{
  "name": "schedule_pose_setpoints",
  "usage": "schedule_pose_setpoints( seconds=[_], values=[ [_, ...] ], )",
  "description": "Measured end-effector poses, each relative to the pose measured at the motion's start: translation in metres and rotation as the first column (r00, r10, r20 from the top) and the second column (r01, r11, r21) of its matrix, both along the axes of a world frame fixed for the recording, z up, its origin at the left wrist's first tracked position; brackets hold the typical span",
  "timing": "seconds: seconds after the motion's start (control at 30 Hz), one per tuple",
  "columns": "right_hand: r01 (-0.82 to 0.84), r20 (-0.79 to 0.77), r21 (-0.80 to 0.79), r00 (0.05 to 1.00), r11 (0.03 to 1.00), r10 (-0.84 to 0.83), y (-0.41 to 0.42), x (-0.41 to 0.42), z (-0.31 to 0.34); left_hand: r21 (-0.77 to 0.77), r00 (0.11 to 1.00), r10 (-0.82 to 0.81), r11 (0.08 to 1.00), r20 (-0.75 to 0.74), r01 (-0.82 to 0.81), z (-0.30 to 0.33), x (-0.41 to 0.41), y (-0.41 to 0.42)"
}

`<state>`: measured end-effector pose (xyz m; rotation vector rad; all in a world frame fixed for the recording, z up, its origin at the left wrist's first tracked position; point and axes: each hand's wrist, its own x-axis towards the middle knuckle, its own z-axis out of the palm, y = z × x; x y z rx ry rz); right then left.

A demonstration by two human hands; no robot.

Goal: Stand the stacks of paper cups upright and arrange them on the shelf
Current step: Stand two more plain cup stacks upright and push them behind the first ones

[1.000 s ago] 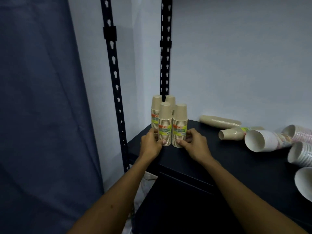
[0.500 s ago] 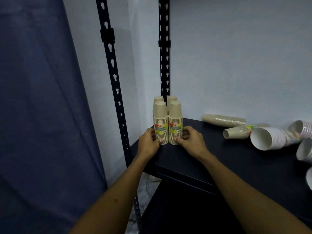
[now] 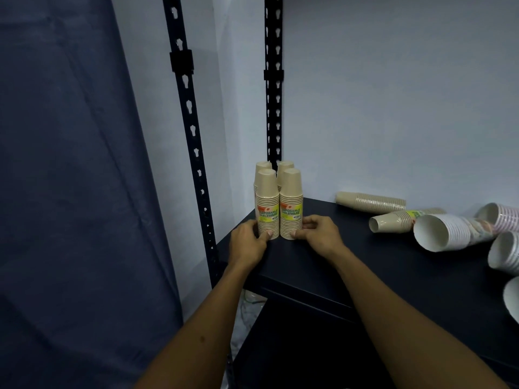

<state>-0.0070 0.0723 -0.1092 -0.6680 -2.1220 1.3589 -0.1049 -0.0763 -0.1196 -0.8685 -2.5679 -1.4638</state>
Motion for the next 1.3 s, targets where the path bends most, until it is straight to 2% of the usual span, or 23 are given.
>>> schedule_pose_setpoints(
  seconds=[0.13, 0.27, 0.6, 0.77, 0.97, 1.3],
  values=[
    [0.079, -0.036, 0.162, 0.997, 0.984, -0.074, -0.008, -0.004, -0.009, -0.078, 0.998, 0.050, 0.996, -0.029, -0.052, -0.003, -0.002, 0.001],
    [0.082, 0.015, 0.276, 0.996, 0.958, -0.090, -0.008, -0.003, -0.010, -0.122, 0.997, 0.061, 0.990, -0.046, -0.066, -0.008, -0.008, 0.003],
    [0.073, 0.043, 0.437, 0.994, 0.897, -0.103, -0.007, -0.005, -0.012, -0.144, 0.990, 0.119, 0.981, -0.076, -0.129, -0.009, -0.008, 0.008],
    [0.089, 0.076, 0.416, 0.988, 0.905, -0.132, -0.008, -0.004, -0.013, -0.154, 0.990, 0.124, 0.979, -0.068, -0.134, -0.015, -0.014, 0.011],
    [0.096, 0.043, 0.359, 0.992, 0.929, -0.119, -0.008, -0.003, -0.012, -0.170, 0.989, 0.107, 0.978, -0.102, -0.123, -0.018, -0.016, 0.010],
    [0.085, 0.036, 0.357, 0.994, 0.930, -0.105, -0.007, -0.003, -0.013, -0.141, 0.986, 0.083, 0.985, -0.145, -0.103, -0.021, -0.020, 0.011]
  ],
)
